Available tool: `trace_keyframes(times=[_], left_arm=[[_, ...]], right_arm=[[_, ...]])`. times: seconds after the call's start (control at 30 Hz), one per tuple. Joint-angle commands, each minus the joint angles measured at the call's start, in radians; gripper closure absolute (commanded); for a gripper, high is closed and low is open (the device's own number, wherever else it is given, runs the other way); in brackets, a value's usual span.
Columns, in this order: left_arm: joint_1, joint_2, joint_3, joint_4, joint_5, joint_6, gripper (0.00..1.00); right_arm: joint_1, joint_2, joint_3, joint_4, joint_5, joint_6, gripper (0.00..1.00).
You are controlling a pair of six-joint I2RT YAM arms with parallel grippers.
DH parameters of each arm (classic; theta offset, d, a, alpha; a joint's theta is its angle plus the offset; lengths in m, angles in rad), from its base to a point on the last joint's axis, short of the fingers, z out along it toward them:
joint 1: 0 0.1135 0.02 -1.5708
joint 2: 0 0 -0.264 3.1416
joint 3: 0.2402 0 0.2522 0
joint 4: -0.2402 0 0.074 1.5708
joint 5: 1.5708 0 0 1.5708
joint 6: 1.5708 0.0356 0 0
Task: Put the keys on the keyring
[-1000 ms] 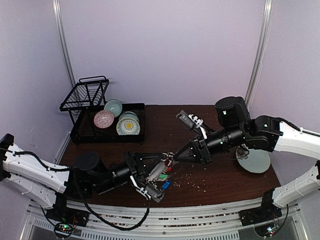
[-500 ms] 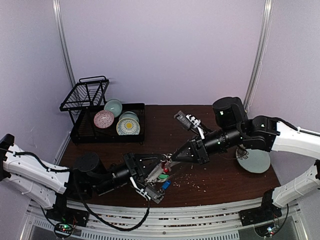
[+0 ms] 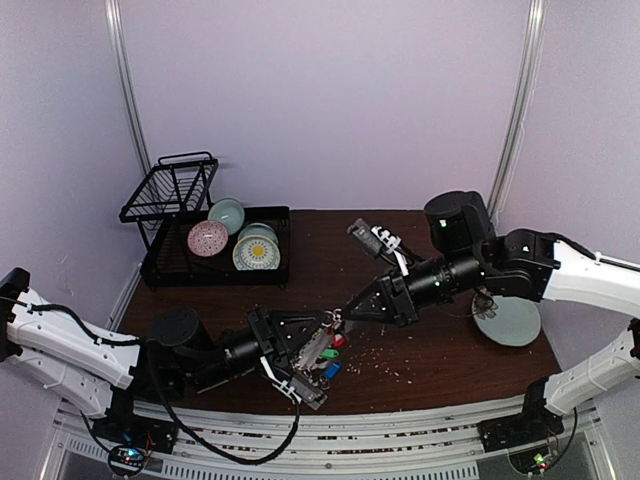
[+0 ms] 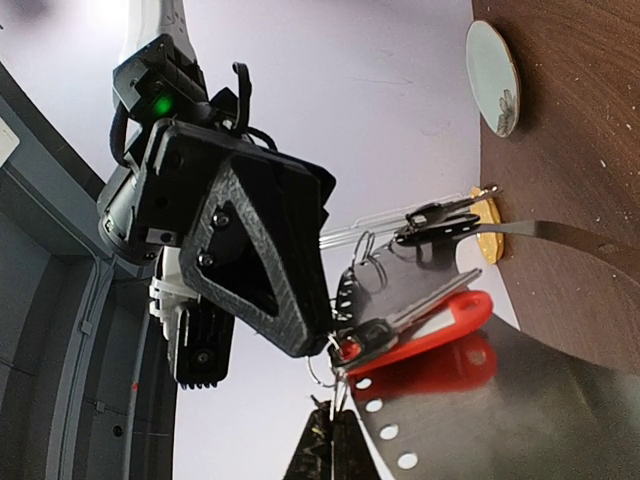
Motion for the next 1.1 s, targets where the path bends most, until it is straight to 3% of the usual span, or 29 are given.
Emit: trace_keyframes(times=[0.0, 0.4, 0.87, 1.07], left_arm=[[-0.006, -0.001, 0.004, 0.143, -0.007, 0.004, 1.0], [-0.006, 0.011, 0.015, 0.14, -0.035, -0.009, 1.0], [-0.006, 0.089, 0.073, 0.197, -0.184, -0.091, 1.0], [-0.006, 0.091, 0.075, 0.206, -0.144, -0.247, 1.0]], right_arm=[[0.011, 0.017, 0.01, 0.014, -0.023, -0.008, 1.0], [0.03, 0.016, -0.018, 0.048, -0.052, 0.016, 1.0], [0.064, 0.007, -0.048, 0.169, 0.001, 0.068, 1.0], [0.064, 0.012, -0.041, 0.204, 0.03, 0.064, 1.0]])
